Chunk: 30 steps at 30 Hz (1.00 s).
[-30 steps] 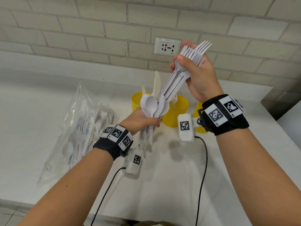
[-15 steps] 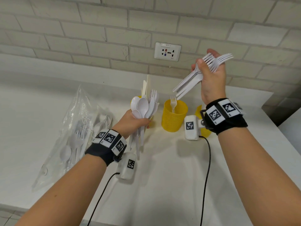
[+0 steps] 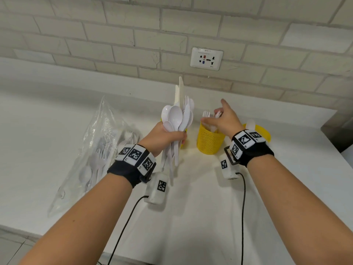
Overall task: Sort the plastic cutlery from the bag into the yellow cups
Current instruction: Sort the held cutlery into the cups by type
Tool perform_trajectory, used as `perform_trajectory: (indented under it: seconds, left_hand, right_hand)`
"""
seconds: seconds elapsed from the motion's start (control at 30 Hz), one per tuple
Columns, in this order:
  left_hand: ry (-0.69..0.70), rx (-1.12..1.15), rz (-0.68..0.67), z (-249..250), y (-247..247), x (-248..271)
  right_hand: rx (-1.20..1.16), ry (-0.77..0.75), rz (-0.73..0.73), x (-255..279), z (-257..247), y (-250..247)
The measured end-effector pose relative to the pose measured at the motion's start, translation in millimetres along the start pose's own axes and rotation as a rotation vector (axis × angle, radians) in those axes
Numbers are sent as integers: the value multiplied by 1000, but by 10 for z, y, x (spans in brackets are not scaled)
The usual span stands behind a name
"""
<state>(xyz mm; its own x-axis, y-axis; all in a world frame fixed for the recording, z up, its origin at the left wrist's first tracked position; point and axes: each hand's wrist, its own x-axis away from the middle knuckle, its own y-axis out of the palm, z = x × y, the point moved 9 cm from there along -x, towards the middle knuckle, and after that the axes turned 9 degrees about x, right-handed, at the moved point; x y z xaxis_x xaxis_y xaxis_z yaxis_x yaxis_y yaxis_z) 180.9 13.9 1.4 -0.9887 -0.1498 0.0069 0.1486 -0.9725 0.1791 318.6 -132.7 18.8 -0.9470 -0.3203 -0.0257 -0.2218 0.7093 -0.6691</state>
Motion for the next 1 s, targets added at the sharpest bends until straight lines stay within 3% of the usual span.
perform_trajectory:
  seconds: [0.07,0.17,0.2,0.33,0.47,0.63,0.83,1.0]
  left_hand:
    - [1,29,-15,17,44,-11]
    - [-4,64,-28,21,88,-34]
    - [-3,64,-26,26,94,-43]
    - [6,58,10,33,87,-84]
    - [24,-5,59,50,72,-81]
    - [42,-39,74,73,134,-76]
    - [59,-25,98,67,128,-75]
    - [49,-15,111,28,117,-77]
  right_hand:
    - [26,-33,113,20,-96,-144]
    - [-92,-201,323,211,-394,-359]
    - [-176,-237,298,294,-497,-349]
    - [-320,-231,-88,491,-712,26]
    - [-308,-344,54,559,-791,-39]
    - [-6,-433,134,622,-924,-1]
    - [-30,-411,154,627,-948,-23]
    - [-211,-350,179,630,-933,-101]
